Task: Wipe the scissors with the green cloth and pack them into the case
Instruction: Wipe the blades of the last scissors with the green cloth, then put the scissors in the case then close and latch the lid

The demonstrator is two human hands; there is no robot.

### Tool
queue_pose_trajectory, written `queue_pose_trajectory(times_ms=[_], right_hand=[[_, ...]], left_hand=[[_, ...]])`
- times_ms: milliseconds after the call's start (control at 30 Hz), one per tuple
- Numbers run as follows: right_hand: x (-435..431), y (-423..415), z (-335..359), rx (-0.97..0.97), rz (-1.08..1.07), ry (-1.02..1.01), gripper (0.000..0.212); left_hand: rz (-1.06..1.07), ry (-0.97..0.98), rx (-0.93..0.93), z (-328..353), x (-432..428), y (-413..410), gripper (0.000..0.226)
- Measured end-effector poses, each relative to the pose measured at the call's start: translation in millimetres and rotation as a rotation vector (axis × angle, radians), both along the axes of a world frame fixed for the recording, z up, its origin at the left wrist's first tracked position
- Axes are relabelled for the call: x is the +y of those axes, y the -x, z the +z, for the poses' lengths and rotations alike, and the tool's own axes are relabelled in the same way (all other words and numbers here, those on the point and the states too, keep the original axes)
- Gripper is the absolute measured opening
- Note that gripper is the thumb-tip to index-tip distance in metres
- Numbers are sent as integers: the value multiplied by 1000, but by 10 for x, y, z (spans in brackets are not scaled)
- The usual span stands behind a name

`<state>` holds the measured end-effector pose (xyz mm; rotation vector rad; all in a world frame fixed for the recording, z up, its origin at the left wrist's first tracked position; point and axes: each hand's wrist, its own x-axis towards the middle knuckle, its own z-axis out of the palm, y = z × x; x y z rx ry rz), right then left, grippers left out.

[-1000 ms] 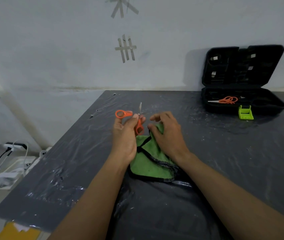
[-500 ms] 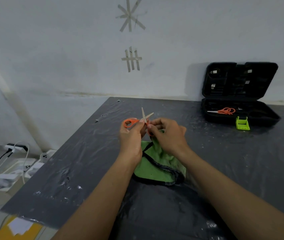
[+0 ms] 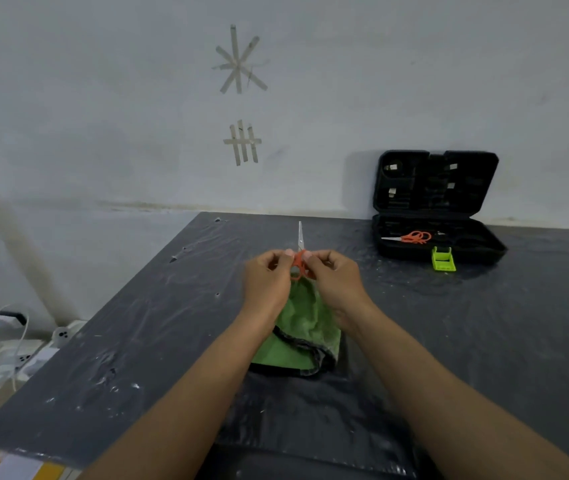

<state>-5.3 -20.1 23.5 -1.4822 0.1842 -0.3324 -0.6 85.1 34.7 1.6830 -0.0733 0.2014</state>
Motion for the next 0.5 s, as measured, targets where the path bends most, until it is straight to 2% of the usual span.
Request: queue_pose_trajectory(times_ms=[233, 367, 500], right_hand=[[-439, 85, -83, 70, -81, -52, 10], [-757, 102, -105, 65, -160, 29, 10], [-1117, 86, -135, 49, -237, 173, 10]], left_hand=[[-110, -245, -96, -6, -398, 27, 20], [-158, -397, -177, 4, -643, -18, 16], [-211, -462, -223, 51, -835, -144, 14]])
